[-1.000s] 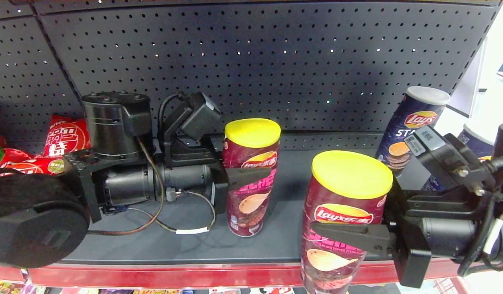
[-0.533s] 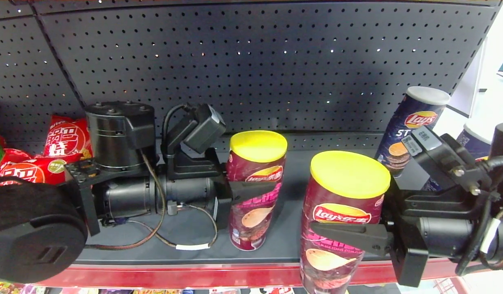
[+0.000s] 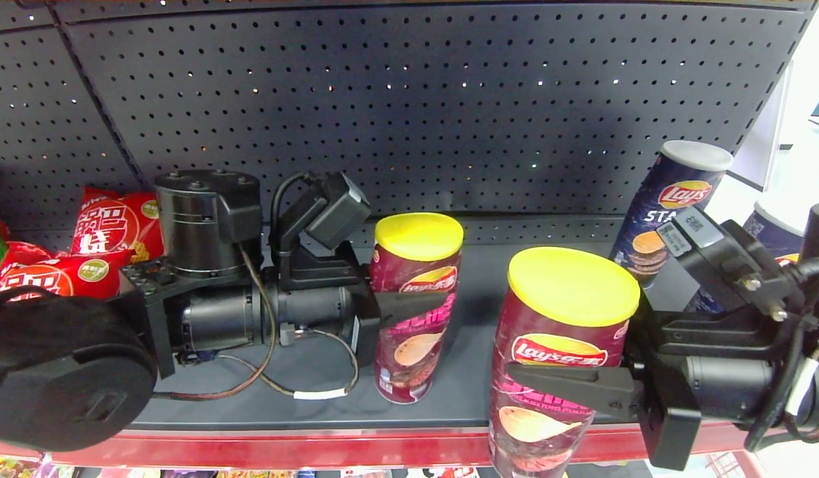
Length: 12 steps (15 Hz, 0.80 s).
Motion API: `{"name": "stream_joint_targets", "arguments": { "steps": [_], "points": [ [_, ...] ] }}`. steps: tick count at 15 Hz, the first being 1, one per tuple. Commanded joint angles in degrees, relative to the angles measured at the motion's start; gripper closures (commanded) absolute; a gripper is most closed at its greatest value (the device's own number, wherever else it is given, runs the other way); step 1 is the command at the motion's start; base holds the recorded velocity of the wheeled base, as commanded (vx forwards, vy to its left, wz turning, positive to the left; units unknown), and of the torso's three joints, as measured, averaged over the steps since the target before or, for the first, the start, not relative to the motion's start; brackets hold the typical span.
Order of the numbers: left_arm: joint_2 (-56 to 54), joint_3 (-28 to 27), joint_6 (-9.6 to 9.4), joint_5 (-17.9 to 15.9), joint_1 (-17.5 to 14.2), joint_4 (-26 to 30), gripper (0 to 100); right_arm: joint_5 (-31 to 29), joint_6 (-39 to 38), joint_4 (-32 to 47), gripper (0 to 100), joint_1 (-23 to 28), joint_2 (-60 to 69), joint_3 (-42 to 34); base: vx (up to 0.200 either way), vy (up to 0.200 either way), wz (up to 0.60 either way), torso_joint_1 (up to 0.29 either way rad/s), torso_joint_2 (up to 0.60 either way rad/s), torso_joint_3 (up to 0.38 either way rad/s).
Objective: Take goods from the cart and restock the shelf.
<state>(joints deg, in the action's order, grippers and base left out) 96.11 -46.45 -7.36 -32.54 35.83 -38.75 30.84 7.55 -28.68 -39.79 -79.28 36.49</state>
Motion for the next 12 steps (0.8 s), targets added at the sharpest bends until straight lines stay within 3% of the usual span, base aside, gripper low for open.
{"name": "stream_joint_targets", "arguments": {
  "steps": [1, 7, 8, 12],
  "points": [
    [0.92, -0.14, -0.02, -0.16, -0.41, -0.71, 100, 0.01, 0.1, 0.03, 100, -0.02, 0.09, -0.01, 0.0, 0.0, 0.0, 0.0, 0.0, 0.0],
    [1.01, 0.57, -0.02, -0.07, -0.76, -0.8, 100, 0.01, 0.01, 0.03, 100, -0.02, 0.09, -0.01, 0.0, 0.0, 0.0, 0.0, 0.0, 0.0],
    [1.01, 0.66, -0.02, -0.16, -1.11, -0.8, 0, 0.01, 0.01, 0.03, 100, -0.02, 0.09, -0.1, 0.0, 0.0, 0.0, 0.0, 0.0, 0.0],
    [0.04, 2.59, -0.02, -0.25, -2.43, -1.06, 0, 0.01, 0.01, 0.03, 100, -0.02, -0.09, -0.1, 0.0, 0.0, 0.0, 0.0, 0.0, 0.0]
  ]
}}
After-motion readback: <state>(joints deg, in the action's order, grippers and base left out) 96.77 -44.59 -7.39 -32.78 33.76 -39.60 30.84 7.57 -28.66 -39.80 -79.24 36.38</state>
